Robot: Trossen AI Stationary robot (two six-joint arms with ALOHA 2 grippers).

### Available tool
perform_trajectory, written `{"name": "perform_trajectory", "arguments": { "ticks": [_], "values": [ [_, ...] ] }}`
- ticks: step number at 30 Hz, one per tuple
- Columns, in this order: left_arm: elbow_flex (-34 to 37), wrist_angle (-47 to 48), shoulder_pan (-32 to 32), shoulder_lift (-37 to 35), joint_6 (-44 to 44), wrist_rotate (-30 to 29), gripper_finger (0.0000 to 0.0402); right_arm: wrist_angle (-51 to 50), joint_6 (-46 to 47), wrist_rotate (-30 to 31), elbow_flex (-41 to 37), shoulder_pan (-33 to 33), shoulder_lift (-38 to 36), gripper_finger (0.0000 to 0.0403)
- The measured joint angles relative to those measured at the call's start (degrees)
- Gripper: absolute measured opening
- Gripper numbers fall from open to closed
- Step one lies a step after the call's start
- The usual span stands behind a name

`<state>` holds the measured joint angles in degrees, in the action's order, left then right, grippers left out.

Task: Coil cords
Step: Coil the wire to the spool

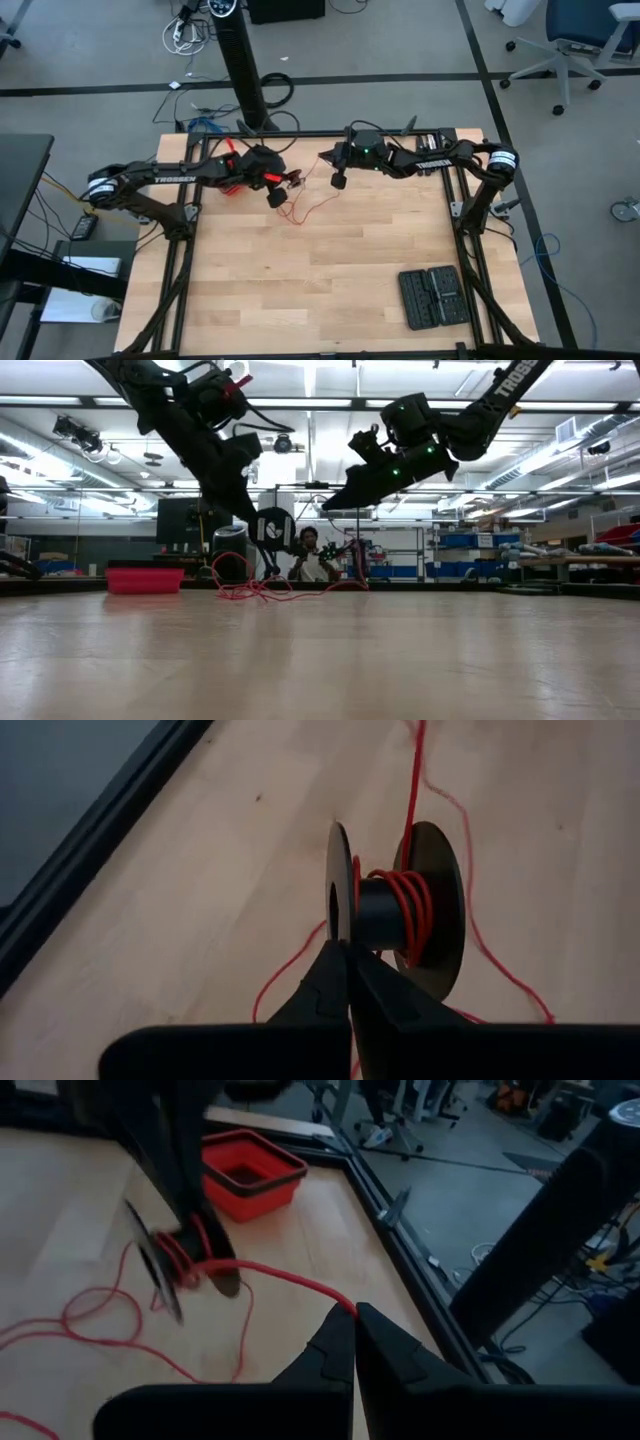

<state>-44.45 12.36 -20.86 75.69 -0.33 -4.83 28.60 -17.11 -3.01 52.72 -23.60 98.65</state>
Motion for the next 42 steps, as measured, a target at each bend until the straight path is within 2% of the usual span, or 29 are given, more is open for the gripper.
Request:
{"name": "perform_trajectory", "arguments": {
  "ticks": [5, 10, 17, 28, 37, 42],
  "values": [
    [0.0, -4.02, -0.02, 4.26, -3.55, -2.74, 0.0, -0.18, 2.22, -0.15, 1.11, 0.94, 0.01, 0.0002],
    [0.0, -9.8, -0.02, 7.79, -7.1, -8.74, 0.0, 2.33, 6.06, -7.1, 1.54, 2.18, 0.02, 0.0002],
    [0.0, -18.56, -0.08, 8.4, -11.93, -14.86, 0.0, 4.17, 6.99, -9.09, 1.54, 3.4, 0.41, 0.0002],
    [0.0, -36.58, -0.13, 8.38, -18.78, -15.07, 0.0, 4.7, 6.92, -10.66, 1.52, 3.74, 1.64, 0.0002],
    [0.0, -40.32, -0.13, 8.38, -23.11, -15.08, 0.0001, 4.37, 6.74, -11.91, 1.52, 4.04, 1.64, 0.0001],
    [0.0, -41.62, -0.13, 8.38, -23.88, -13.62, 0.0001, 1.36, 6.38, -8.32, 1.52, 3.94, 1.64, 0.0001]
  ]
}}
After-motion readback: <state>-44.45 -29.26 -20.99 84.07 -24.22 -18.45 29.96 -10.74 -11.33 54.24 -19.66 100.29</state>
